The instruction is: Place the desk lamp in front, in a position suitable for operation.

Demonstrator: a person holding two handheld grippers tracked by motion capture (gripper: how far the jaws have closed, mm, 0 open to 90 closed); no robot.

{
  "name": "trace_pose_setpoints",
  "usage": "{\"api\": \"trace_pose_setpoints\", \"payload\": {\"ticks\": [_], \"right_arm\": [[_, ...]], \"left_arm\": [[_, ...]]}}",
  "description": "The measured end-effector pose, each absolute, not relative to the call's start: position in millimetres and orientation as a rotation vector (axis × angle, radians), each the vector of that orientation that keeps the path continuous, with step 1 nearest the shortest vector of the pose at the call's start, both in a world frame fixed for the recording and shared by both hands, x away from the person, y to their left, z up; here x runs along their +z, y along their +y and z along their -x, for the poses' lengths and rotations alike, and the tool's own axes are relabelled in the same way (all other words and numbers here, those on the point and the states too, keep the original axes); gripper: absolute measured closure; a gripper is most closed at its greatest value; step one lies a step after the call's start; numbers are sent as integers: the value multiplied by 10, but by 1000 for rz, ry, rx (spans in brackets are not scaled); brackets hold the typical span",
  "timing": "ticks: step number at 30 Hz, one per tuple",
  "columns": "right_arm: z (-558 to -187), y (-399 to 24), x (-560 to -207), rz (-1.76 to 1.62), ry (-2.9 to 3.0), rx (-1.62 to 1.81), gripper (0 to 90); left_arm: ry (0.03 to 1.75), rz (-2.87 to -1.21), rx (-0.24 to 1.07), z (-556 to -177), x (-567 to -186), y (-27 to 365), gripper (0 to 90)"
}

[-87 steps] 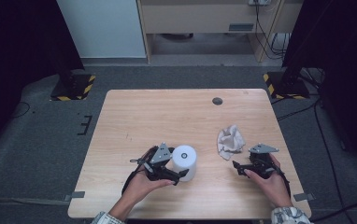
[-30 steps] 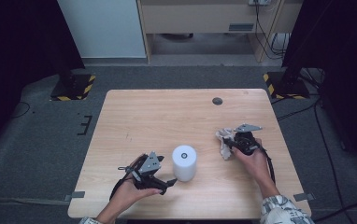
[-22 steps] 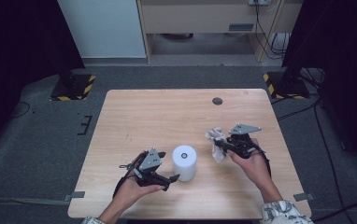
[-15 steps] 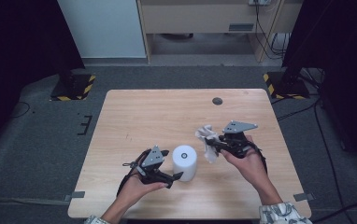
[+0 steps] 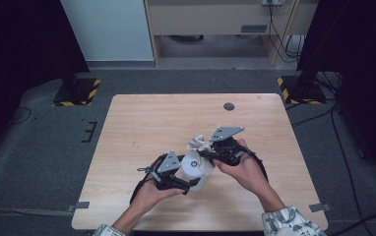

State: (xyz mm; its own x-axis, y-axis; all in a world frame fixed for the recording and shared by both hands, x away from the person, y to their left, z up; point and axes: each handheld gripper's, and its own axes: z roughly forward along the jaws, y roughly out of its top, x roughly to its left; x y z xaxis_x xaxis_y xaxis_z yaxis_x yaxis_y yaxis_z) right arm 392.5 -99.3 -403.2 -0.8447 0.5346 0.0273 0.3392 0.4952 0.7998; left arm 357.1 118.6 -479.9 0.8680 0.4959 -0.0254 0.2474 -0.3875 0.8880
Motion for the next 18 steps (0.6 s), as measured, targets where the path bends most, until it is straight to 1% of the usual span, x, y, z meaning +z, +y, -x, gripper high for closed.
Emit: {"api": "trace_pose_setpoints", "payload": {"ticks": [1,4,8,12,18], "right_arm": [[-3934,-929,-4057,-739,2536,1260,770],[-3925,-845,-4084,-711,2563,1256,770],[-3841,-738,-4112,-661,2591,1237,769],[-3713,-744,-4117,-614,2621,1241,769],[-3603,-885,-4092,-605,2627,1227,769]], "left_arm": [[548,-1994,310,-3567,-4810,1199,60],[541,-1983,294,-3563,-4809,1199,84],[546,-1995,307,-3558,-4819,1201,85],[546,-1996,303,-3551,-4826,1199,86],[547,-1993,313,-3553,-4828,1202,86]]}}
